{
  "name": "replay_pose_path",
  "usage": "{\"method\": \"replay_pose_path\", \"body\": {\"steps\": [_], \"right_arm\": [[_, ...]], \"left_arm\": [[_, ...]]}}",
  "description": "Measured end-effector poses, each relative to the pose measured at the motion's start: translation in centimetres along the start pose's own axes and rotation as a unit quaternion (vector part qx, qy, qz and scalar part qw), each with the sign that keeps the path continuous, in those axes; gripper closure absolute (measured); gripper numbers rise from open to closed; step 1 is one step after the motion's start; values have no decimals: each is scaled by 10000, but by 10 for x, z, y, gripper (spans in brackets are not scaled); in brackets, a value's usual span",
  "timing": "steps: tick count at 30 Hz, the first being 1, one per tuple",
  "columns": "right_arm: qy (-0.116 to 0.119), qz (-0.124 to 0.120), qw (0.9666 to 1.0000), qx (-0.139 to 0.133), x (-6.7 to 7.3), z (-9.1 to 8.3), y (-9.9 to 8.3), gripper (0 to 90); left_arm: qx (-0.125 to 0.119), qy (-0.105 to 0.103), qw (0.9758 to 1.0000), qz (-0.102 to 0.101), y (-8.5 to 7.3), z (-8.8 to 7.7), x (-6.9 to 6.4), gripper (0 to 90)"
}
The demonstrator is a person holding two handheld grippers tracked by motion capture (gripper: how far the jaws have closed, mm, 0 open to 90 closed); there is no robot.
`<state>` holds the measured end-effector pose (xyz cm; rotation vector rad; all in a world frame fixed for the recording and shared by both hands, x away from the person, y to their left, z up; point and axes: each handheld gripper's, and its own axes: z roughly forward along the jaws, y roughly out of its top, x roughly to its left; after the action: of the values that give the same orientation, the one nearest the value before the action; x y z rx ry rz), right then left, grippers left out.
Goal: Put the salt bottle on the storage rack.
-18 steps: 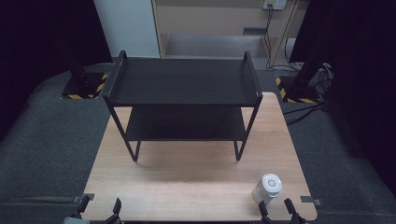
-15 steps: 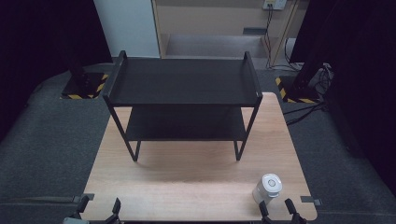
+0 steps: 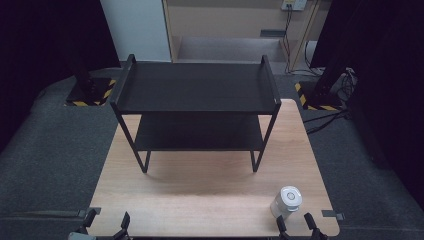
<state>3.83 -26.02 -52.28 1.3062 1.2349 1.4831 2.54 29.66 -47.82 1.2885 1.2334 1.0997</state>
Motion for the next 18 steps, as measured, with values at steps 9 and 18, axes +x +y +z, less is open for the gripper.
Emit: {"method": "replay_pose_path", "body": {"steps": [9,18], "right_arm": [[-3,-58,10000,11,3,1,1,51],[-66,-164,9998,33,7,6,3,24]], "left_arm": [[-1,-45,10000,3,0,0,0,24],[11,-60,10000,1,1,0,0,23]]}}
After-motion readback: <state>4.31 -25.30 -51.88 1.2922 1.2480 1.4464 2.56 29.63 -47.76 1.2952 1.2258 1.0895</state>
